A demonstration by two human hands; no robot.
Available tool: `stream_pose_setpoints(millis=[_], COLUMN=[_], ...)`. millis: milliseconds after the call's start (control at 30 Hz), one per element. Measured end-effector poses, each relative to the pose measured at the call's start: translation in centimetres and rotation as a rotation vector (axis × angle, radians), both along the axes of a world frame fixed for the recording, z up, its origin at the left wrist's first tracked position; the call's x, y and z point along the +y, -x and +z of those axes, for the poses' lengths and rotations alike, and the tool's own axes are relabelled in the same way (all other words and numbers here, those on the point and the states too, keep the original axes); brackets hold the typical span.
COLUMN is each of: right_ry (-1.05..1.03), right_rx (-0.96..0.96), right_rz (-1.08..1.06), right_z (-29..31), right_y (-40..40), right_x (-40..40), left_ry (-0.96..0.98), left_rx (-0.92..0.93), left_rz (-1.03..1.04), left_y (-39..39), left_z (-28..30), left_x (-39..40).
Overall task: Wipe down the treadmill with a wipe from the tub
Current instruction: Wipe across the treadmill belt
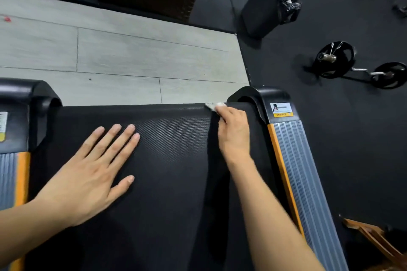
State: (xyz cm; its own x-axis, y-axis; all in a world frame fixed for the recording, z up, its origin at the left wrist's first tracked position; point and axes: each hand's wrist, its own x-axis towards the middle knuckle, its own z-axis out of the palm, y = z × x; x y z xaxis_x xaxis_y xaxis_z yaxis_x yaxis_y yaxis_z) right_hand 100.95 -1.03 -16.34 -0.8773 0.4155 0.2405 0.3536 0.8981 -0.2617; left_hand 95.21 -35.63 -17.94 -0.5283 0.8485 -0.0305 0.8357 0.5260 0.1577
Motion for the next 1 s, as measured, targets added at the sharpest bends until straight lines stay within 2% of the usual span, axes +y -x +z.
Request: stream_pose_setpoints(millis=[67,167,233,333,433,533,600,667,700,733,767,867,933,1000], right_ry=[-0.065,-0.042,-0.003,0.000,0.062,0.142,0.147,0.161,0.149,0.131,0.128,0.134,0.154,0.161], right_rx=[-0.027,-0.022,0.023,0.110,0.022,0.087,0.058,-0.019,-0.029,-0.004,0.028,0.051,0.050,0.069], right_rz=[0.012,-0.382,-0.493,-0.315,0.039,0.263,0.123,-0.245,-0.358,-0.342,-0.234,0.227,0.372,0.433], right_z=[0.7,0.7,0.7,0.7,0.9,2.0,2.5,2.3,1.9,1.6,1.4,0.5,0.4,0.4], right_y=[-1.2,-2.0,-0.6,1.4,1.2,0.0,-1.1,-1.5,-1.1,-0.5,0.4,2.3,2.2,2.5], right_x=[2.8,3.9,0.9,-5.6,-12.0,-10.8,-8.1,-7.6,-8.9,-11.1,-13.7,-22.4,-26.1,-26.3], left_ry=[0.015,0.035,0.050,0.091,0.158,0.210,0.243,0.288,0.311,0.316,0.349,0.323,0.354,0.335], left_rx=[-0.001,-0.007,-0.013,-0.019,-0.041,-0.049,-0.050,-0.062,-0.091,-0.098,-0.107,-0.047,0.037,0.082], left_rz=[-0.005,-0.014,-0.021,-0.026,-0.030,-0.076,-0.097,-0.132,-0.147,-0.146,-0.127,-0.120,-0.061,0.049], left_y=[0.1,0.1,0.2,0.6,1.0,0.7,0.4,0.5,0.6,0.8,1.1,1.6,2.4,3.4], left_z=[0.2,0.3,0.4,1.0,2.1,2.8,3.3,4.2,4.9,5.4,5.9,7.4,7.7,8.5], left_x=[-0.1,-0.2,-0.2,-0.3,-0.2,-1.7,-3.9,-5.7,-6.3,-6.9,-7.4,-8.4,-9.3,-9.8])
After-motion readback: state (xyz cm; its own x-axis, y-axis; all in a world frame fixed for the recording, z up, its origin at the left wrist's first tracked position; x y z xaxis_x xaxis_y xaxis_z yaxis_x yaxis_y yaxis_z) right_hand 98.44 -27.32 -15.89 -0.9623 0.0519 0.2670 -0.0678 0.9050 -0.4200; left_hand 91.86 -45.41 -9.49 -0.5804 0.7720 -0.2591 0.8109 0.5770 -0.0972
